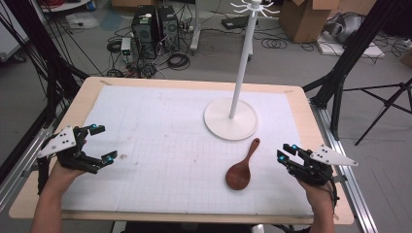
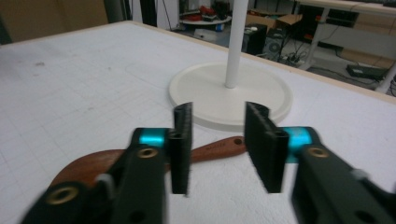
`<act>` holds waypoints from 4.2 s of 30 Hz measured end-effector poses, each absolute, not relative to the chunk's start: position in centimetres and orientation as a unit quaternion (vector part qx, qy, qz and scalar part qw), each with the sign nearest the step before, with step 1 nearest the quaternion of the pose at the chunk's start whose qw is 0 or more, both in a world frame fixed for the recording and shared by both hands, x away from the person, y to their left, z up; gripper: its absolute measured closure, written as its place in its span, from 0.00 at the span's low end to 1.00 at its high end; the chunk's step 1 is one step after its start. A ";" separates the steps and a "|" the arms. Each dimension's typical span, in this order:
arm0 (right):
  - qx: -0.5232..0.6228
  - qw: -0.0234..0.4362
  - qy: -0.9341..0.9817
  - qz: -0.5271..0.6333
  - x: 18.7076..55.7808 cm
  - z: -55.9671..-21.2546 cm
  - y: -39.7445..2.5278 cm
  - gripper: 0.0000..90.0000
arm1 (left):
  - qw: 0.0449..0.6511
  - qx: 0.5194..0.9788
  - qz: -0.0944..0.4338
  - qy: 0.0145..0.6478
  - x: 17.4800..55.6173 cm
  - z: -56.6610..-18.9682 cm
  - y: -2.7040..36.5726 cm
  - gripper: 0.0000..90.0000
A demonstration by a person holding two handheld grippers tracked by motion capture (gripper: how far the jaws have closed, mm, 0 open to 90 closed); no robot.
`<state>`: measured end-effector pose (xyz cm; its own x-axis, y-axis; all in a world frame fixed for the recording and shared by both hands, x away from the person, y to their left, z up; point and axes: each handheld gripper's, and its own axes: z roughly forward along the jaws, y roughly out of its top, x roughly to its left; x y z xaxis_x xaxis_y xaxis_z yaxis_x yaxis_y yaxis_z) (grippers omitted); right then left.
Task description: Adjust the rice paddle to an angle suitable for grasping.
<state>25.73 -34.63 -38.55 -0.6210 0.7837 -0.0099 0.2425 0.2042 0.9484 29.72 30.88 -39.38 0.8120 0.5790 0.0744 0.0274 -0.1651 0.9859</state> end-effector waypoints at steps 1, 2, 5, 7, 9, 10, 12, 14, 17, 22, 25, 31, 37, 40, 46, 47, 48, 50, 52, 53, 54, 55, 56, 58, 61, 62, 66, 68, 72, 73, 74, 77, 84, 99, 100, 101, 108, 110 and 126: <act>0.349 0.260 0.734 0.522 25.8 -38.6 -34.6 0.81 | 0.612 0.729 0.225 0.208 29.7 -39.4 30.9 0.02; 0.349 0.260 0.734 0.522 25.8 -38.6 -34.6 0.81 | 0.612 0.729 0.225 0.208 29.7 -39.4 30.9 0.02; 0.355 0.254 0.739 0.513 26.2 -38.7 -34.7 0.97 | 0.611 0.730 0.224 0.209 29.8 -39.4 30.9 0.02; 0.350 0.246 0.744 0.514 26.3 -38.7 -34.9 1.00 | 0.610 0.730 0.225 0.210 29.7 -39.4 30.9 0.02; 0.344 0.235 0.753 0.509 26.4 -38.8 -34.7 1.00 | 0.611 0.729 0.226 0.210 29.7 -39.4 31.0 0.02; 0.344 0.235 0.753 0.509 26.4 -38.8 -34.7 1.00 | 0.611 0.729 0.225 0.211 29.7 -39.4 31.0 0.02; 0.339 0.225 0.767 0.497 26.6 -38.9 -34.4 1.00 | 0.610 0.730 0.225 0.210 29.8 -39.4 31.0 0.02; 0.333 0.221 0.778 0.484 26.7 -39.1 -34.0 1.00 | 0.611 0.730 0.225 0.210 29.7 -39.4 30.9 0.02; 0.327 0.214 0.791 0.470 26.9 -39.4 -33.4 1.00 | 0.612 0.729 0.225 0.210 29.7 -39.4 31.0 0.02; 0.318 0.196 0.810 0.451 27.2 -40.0 -32.6 1.00 | 0.612 0.728 0.225 0.211 29.7 -39.4 31.1 0.02; 0.310 0.184 0.829 0.428 27.6 -40.5 -31.7 1.00 | 0.612 0.729 0.225 0.209 29.7 -39.3 31.1 0.02; 0.300 0.163 0.852 0.397 28.2 -41.4 -30.5 1.00 | 0.612 0.729 0.225 0.209 29.7 -39.4 31.1 0.02; 0.293 0.154 0.868 0.371 28.7 -42.2 -29.3 1.00 | 0.612 0.728 0.225 0.210 29.7 -39.3 31.1 0.02; 0.294 0.153 0.870 0.365 28.9 -42.4 -29.1 1.00 | 0.613 0.727 0.226 0.211 29.7 -39.4 31.1 0.02; 0.291 0.153 0.877 0.349 29.1 -42.8 -28.5 1.00 | 0.612 0.728 0.226 0.210 29.7 -39.3 31.3 0.02; 0.298 0.156 0.872 0.354 29.3 -42.7 -28.7 1.00 | 0.613 0.728 0.226 0.210 29.7 -39.3 31.3 0.02; 0.298 0.156 0.872 0.354 29.3 -42.7 -28.7 1.00 | 0.613 0.728 0.226 0.210 29.7 -39.3 31.3 0.02; 0.301 0.157 0.868 0.362 29.4 -42.5 -28.8 1.00 | 0.613 0.728 0.225 0.210 29.7 -39.3 31.3 0.02; 0.305 0.159 0.868 0.359 29.7 -42.4 -28.9 1.00 | 0.612 0.729 0.224 0.210 29.8 -39.4 31.2 0.02; 0.314 0.158 0.865 0.357 30.0 -42.4 -29.2 1.00 | 0.611 0.730 0.224 0.210 29.8 -39.4 31.2 0.02; 0.315 0.155 0.865 0.358 30.1 -42.5 -29.3 1.00 | 0.611 0.729 0.224 0.210 29.8 -39.4 31.2 0.02; 0.314 0.152 0.867 0.355 30.2 -42.5 -29.2 1.00 | 0.611 0.729 0.225 0.211 29.8 -39.4 31.3 0.02; 0.314 0.152 0.867 0.355 30.2 -42.5 -29.2 1.00 | 0.611 0.729 0.225 0.211 29.8 -39.4 31.3 0.02; 0.311 0.148 0.872 0.349 30.3 -42.7 -28.9 1.00 | 0.611 0.729 0.225 0.211 29.8 -39.4 31.3 0.02; 0.306 0.142 0.878 0.339 30.3 -43.0 -28.5 1.00 | 0.611 0.729 0.225 0.210 29.8 -39.4 31.3 0.02; 0.303 0.140 0.880 0.338 30.2 -43.0 -28.4 1.00 | 0.611 0.729 0.225 0.210 29.8 -39.4 31.3 0.02; 0.298 0.134 0.884 0.335 30.1 -43.1 -28.1 1.00 | 0.611 0.729 0.225 0.211 29.8 -39.4 31.3 0.02; 0.292 0.127 0.887 0.335 30.1 -43.2 -27.8 1.00 | 0.612 0.728 0.226 0.211 29.7 -39.4 31.4 0.02; 0.287 0.122 0.889 0.335 30.0 -43.3 -27.5 1.00 | 0.612 0.728 0.226 0.211 29.7 -39.3 31.4 0.02; 0.288 0.121 0.889 0.334 30.0 -43.3 -27.4 1.00 | 0.612 0.728 0.226 0.211 29.7 -39.3 31.4 0.02; 0.288 0.121 0.889 0.334 30.0 -43.3 -27.4 1.00 | 0.613 0.727 0.226 0.211 29.7 -39.3 31.5 0.02; 0.285 0.115 0.890 0.338 29.9 -43.2 -27.4 1.00 | 0.612 0.728 0.226 0.212 29.8 -39.4 31.4 0.02; 0.276 0.110 0.893 0.338 29.9 -43.3 -26.9 1.00 | 0.612 0.728 0.226 0.211 29.7 -39.3 31.4 0.02; 0.253 0.092 0.903 0.336 30.1 -43.2 -24.9 1.00 | 0.614 0.727 0.226 0.210 29.7 -39.3 31.4 0.02; 0.252 0.091 0.903 0.335 30.1 -43.2 -24.7 1.00 | 0.614 0.727 0.226 0.210 29.7 -39.3 31.4 0.02; 0.250 0.089 0.904 0.334 30.2 -43.2 -24.6 1.00 | 0.614 0.727 0.225 0.210 29.7 -39.3 31.4 0.02; 0.243 0.082 0.908 0.332 30.2 -43.2 -23.9 1.00 | 0.613 0.727 0.225 0.211 29.7 -39.3 31.5 0.02; 0.241 0.081 0.910 0.327 30.2 -43.2 -23.6 1.00 | 0.613 0.727 0.225 0.211 29.7 -39.3 31.5 0.02; 0.231 0.103 0.907 0.337 31.4 -41.1 -21.6 1.00 | 0.613 0.728 0.223 0.211 29.8 -39.4 31.5 0.02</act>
<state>31.42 -21.65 -41.12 -0.8721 0.4884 -0.0308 0.3494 0.6655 0.6596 29.79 31.45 -39.41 0.8111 0.5812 0.0653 0.0344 -0.1589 0.9867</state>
